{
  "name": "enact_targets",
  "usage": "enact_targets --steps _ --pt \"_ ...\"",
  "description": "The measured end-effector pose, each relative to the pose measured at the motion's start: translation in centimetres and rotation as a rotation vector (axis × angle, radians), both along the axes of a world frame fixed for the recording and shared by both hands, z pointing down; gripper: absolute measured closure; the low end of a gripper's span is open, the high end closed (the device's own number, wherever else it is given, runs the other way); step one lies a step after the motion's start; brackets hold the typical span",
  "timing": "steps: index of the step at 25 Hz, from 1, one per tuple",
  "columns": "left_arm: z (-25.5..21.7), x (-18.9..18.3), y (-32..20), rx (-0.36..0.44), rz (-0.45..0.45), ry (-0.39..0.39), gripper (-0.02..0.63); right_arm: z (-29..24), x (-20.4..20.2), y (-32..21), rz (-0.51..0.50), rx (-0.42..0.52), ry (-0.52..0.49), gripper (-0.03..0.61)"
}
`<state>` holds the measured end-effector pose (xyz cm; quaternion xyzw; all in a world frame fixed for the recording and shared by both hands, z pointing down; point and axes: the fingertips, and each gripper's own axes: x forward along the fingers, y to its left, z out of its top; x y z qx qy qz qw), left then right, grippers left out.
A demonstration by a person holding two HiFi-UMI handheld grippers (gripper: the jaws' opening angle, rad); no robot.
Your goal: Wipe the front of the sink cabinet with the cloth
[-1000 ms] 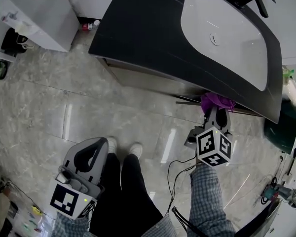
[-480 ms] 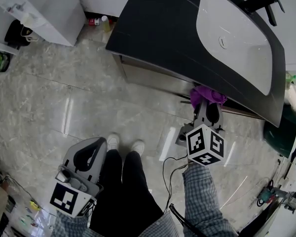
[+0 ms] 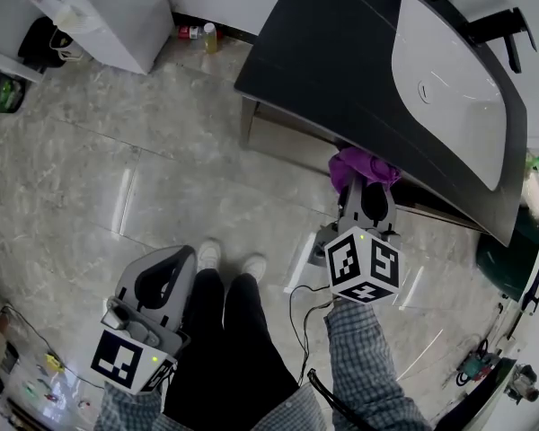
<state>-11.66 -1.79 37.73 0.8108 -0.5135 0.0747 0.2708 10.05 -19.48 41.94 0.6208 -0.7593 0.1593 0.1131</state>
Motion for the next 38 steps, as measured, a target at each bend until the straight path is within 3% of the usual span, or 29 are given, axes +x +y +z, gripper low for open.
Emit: enact_targets --steps 18,27,38 --pt "0.2 -3.6 0.5 0.012 -0.076 0.047 0.601 0.2 -11.3 -0.5 -0.149 -0.032 -0.063 0.505" --pt "1.3 -5.8 1.7 -0.024 -0.105 0.018 0.603 0.7 -16.9 -0.6 -0.258 -0.030 -0.070 0.505" --pt "2.3 -6.8 1.9 -0.029 -0.131 0.031 0.601 3.2 -18.9 -0.7 -0.320 -0.025 -0.025 0.505"
